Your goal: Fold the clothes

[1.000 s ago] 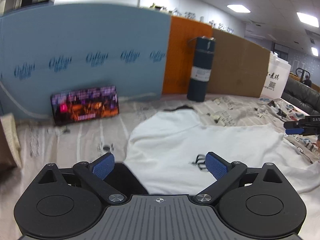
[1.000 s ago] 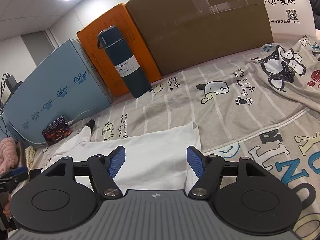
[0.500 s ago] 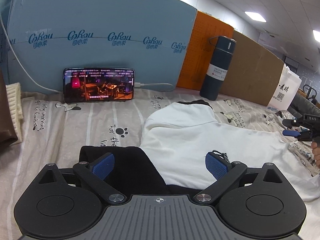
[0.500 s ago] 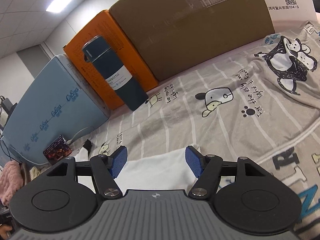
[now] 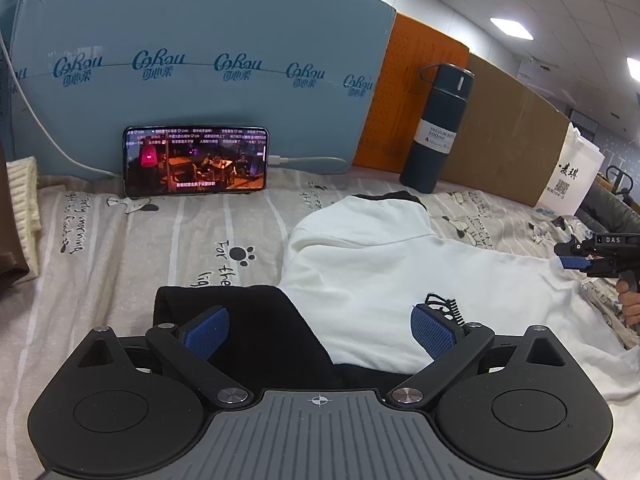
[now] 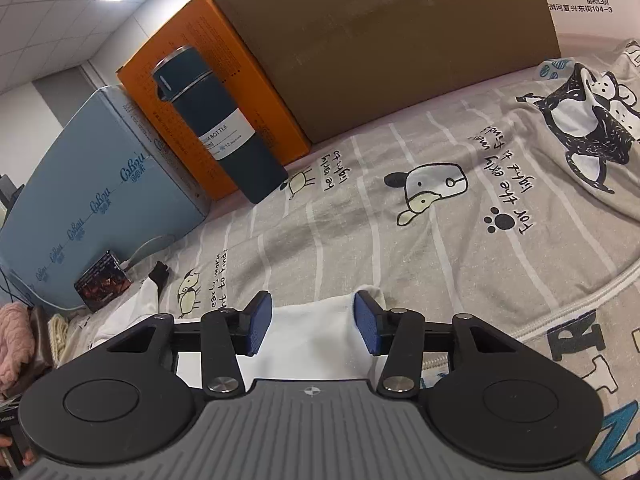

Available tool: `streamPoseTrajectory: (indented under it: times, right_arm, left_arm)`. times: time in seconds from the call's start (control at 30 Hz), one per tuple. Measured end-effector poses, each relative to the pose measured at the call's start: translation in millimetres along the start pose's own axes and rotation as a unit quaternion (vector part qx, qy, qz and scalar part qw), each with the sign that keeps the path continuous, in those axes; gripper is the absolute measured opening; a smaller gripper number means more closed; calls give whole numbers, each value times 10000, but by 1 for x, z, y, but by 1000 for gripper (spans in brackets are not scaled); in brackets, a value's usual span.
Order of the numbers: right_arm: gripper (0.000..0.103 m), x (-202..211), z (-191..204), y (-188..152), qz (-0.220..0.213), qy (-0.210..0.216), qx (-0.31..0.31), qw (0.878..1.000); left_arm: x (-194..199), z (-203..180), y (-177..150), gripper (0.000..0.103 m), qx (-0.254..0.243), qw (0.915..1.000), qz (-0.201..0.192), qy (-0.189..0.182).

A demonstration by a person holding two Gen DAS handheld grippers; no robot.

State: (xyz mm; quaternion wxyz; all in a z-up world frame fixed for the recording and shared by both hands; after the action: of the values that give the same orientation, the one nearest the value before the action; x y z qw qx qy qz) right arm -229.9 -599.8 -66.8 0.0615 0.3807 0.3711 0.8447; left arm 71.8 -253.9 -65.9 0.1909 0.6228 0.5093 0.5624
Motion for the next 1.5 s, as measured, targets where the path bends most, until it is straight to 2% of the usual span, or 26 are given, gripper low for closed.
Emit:
streamPoseTrajectory:
  times: [0.07, 0.17, 0.23, 0.33, 0.43, 0.63, 0.7, 0.83, 0.87, 0.9, 1.0, 1.03, 1.1, 1.2, 1.27, 1.43, 1.47, 1.5]
  right_arm:
    - [44, -7, -5, -1, 93, -176, 11, 9998]
    - [30, -12, -9, -2, 22, -204, -22, 9998]
    - [3, -10, -6, -1, -83, -194, 102, 9997]
    - [2, -3, 3, 6, -473, -384, 598, 9964]
    - [1, -5, 5, 20, -631, -551, 842, 9929]
    - [1, -35, -8, 16, -389, -1000, 1072, 9884]
    - [1, -31, -13, 17, -433, -1059, 961, 9888]
    - [7, -3, -24, 22, -566, -1481, 804, 9841]
    - [8, 12, -24, 22, -641, -1386, 696, 9858]
    - [14, 31, -21, 21, -770, -1231, 640, 9873]
    - [48, 92, -5, -1, -1165, -885, 842, 9856]
    - [49, 111, 1, -13, -1243, -785, 961, 9845]
    - [49, 142, 11, -43, -1275, -706, 1153, 9826]
    - [49, 163, 23, -83, -1085, -595, 1434, 9819]
    - [48, 163, 26, -101, -845, -472, 1454, 9846]
    - [42, 135, 20, -122, -271, -633, 1259, 9896]
    - [40, 131, 19, -126, -178, -681, 1251, 9896]
    - [32, 128, 17, -129, -140, -740, 1235, 9895]
  left_arm:
    - [-1, 0, 0, 99, -7, 10000, 15, 4]
    - [-1, 0, -1, 99, -7, 10000, 6, -3]
    - [-1, 0, -1, 99, -2, 10000, 9, -13]
    - [-2, 1, -1, 99, 3, 10000, 23, -25]
    - [-2, 0, -2, 99, -19, 10000, 37, -14]
    - [-2, 0, -2, 99, -30, 10000, 31, -16]
    - [-2, -1, -2, 99, -31, 10000, 29, -16]
    - [0, -1, -1, 99, -36, 10000, -15, -24]
    - [1, -2, 0, 99, -44, 10000, -40, -28]
    - [2, -3, 0, 99, -58, 10000, -74, -33]
    - [7, -7, 3, 99, -117, 9997, -195, -96]
    - [8, -9, 4, 99, -137, 9996, -226, -127]
    - [10, -13, 5, 99, -182, 9993, -274, -177]
    - [13, -18, 6, 99, -256, 9988, -335, -232]
    - [16, -22, 7, 99, -305, 9985, -387, -245]
    - [25, -25, 7, 99, -358, 9977, -535, -204]
    - [27, -25, 7, 99, -342, 9976, -564, -198]
    - [29, -24, 7, 99, -321, 9976, -589, -196]
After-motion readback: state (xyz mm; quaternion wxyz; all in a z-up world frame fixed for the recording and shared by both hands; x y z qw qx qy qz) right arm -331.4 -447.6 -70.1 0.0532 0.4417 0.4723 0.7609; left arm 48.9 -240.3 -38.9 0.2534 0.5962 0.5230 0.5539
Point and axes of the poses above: each gripper's, at about its wrist camera, not at the fingertips, and x roughly against the way its jaws point, z to its left, y to its top, the point moved 7 cm from there along -x, roughly the way its jaws point, and after that the axes turned 8 degrees about -y, right-handed, at the moved point
